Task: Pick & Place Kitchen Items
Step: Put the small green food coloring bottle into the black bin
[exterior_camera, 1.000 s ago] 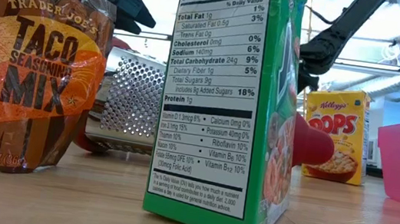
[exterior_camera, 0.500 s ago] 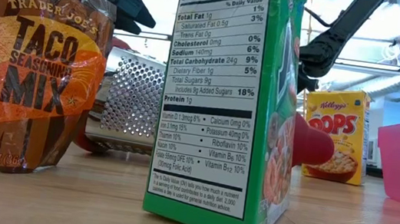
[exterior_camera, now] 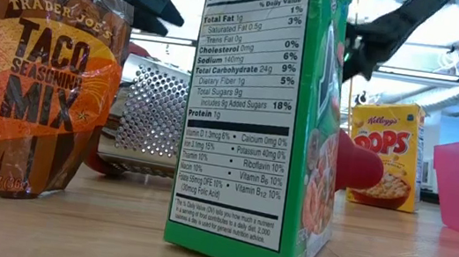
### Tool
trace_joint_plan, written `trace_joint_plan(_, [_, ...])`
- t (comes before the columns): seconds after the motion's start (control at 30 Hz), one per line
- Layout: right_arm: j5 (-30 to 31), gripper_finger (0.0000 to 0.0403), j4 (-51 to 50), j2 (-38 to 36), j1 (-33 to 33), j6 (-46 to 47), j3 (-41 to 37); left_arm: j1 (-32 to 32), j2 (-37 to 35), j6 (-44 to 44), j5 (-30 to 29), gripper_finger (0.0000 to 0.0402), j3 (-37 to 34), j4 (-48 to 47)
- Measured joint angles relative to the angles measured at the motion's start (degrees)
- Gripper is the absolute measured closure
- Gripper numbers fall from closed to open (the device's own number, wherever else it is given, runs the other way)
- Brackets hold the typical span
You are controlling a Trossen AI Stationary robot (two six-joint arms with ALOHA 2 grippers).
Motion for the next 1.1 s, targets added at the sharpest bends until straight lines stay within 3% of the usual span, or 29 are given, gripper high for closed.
trace_joint_plan(0.3, [-0.01,0.0364,0.99,-14.84,11.52,-1.13,0.04,3.34,0.22,9.39,10.89,0.0169,0.00,13.04])
trace_joint_plan(0.57, [3.21,0.0364,3.16,-17.42,20.22,-2.84,0.02,6.51,4.87,12.38,21.84,0.0170,0.27,24.22])
trace_joint_plan(0.73, [3.24,0.0364,5.08,-16.33,22.05,-3.03,0.02,7.02,9.14,14.02,24.13,0.0170,5.24,22.97])
trace_joint_plan(0.97, [3.28,0.0364,5.73,-15.58,23.15,-3.27,0.02,8.53,16.21,16.67,24.44,0.0170,15.65,12.41])
trace_joint_plan(1.1, [3.23,0.0364,5.05,-15.56,23.68,-3.51,0.02,9.55,19.13,16.90,25.98,0.0175,18.77,10.91])
